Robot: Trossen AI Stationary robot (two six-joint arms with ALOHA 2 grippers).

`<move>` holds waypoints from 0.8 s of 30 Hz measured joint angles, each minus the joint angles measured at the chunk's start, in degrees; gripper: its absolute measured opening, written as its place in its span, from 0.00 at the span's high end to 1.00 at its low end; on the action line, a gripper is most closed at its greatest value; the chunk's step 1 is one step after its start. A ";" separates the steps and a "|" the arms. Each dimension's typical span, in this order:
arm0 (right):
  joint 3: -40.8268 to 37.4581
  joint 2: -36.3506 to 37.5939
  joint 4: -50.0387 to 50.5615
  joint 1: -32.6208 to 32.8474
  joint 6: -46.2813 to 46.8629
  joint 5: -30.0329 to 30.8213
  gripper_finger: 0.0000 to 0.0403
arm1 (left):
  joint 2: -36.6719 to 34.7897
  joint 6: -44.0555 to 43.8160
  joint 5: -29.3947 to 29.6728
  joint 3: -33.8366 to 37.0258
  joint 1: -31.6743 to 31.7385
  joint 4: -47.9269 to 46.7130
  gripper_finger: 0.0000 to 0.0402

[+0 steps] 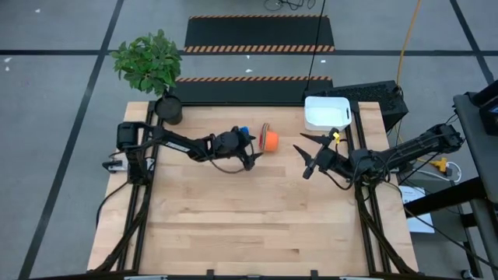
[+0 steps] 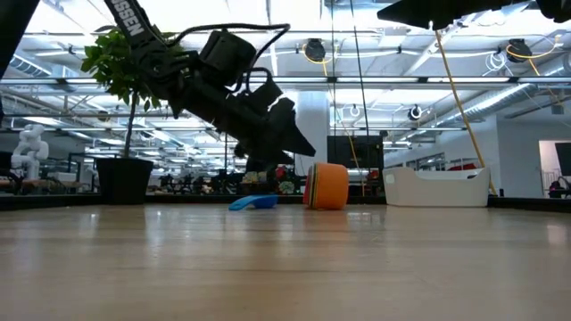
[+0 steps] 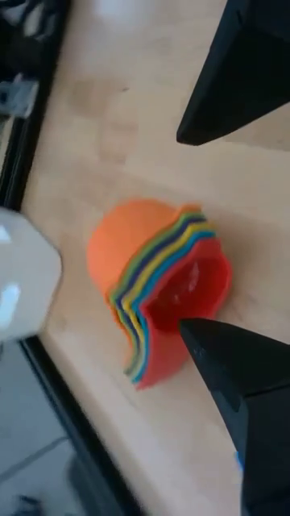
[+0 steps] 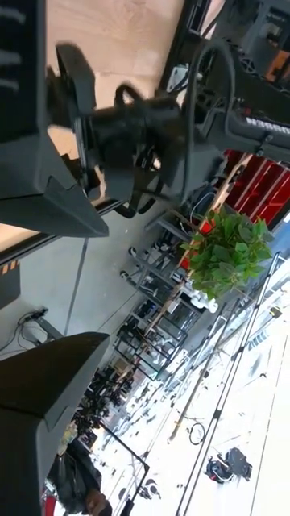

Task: Nest measuring cups in basket
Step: Adjust the stacked measuring cup

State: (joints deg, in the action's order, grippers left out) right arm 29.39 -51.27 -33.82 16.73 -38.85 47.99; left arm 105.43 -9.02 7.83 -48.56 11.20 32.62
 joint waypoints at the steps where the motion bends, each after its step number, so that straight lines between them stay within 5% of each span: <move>1: 0.00 0.00 0.00 -0.04 -0.02 0.00 0.51 | 0.00 -2.28 -0.54 0.00 0.68 -0.10 0.07; 9: 0.00 0.00 -0.16 -0.04 -0.02 -0.02 0.51 | 3.31 -6.20 -2.95 -0.10 2.25 2.04 0.06; 24: 0.00 -0.02 -0.19 -0.15 -0.99 0.04 0.51 | 12.92 -6.40 -5.06 -10.56 2.65 0.07 0.06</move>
State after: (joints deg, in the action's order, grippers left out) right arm 29.39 -51.29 -34.01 16.58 -39.84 48.03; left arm 118.35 -15.42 2.76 -59.11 13.85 32.69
